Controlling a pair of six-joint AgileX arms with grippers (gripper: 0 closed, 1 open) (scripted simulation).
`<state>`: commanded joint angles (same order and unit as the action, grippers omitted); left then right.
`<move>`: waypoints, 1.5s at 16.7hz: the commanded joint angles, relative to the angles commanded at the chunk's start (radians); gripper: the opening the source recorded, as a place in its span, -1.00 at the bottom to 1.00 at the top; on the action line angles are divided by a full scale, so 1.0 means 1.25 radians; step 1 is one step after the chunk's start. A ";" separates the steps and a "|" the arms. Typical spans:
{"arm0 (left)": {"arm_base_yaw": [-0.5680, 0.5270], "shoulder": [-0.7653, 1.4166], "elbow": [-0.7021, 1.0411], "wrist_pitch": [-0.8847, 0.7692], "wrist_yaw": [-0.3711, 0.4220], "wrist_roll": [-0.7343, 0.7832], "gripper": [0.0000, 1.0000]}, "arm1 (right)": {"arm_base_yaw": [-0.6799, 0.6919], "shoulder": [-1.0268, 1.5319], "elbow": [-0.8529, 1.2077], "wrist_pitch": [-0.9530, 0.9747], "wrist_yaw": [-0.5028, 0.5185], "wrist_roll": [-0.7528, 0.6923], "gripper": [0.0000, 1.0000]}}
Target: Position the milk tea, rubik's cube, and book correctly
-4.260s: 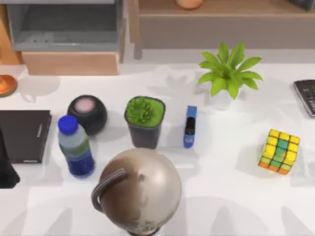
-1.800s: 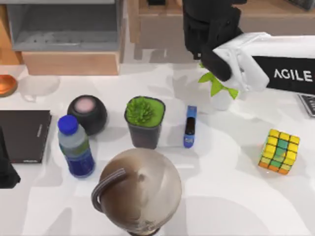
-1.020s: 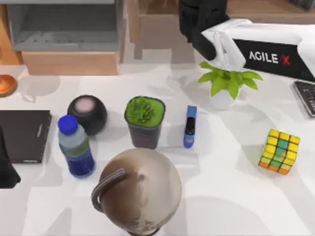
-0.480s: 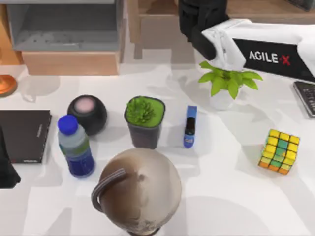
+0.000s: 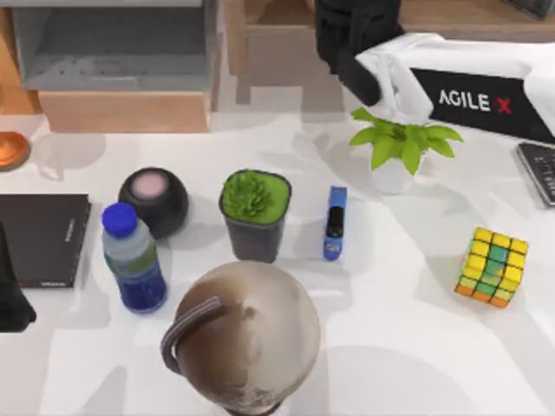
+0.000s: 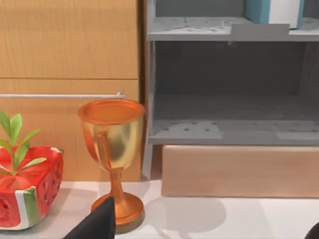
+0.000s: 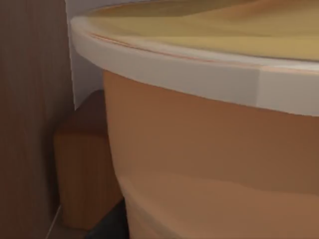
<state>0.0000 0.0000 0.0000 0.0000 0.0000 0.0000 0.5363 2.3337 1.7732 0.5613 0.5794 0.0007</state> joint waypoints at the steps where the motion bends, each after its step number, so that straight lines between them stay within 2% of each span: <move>1: 0.000 0.000 0.000 0.000 0.000 0.000 1.00 | 0.000 0.000 0.000 0.000 0.000 0.000 -1.00; 8: 0.000 0.000 0.000 0.000 0.000 0.000 1.00 | 0.000 -0.010 -0.010 0.010 0.005 -0.001 -1.00; 14: 0.000 0.000 0.000 0.000 0.000 0.000 1.00 | 0.015 -0.132 -0.151 0.107 0.059 0.018 -1.00; 19: 0.000 0.000 0.000 0.000 0.000 0.000 1.00 | 0.066 -0.198 -0.284 0.105 0.076 0.010 -1.00; 25: 0.000 0.000 0.000 0.000 0.000 0.000 1.00 | 0.076 -0.198 -0.301 0.098 0.074 0.006 -1.00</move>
<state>0.0000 0.0000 0.0000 0.0000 0.0000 0.0000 0.6314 2.0857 1.3964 0.6843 0.6716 0.0080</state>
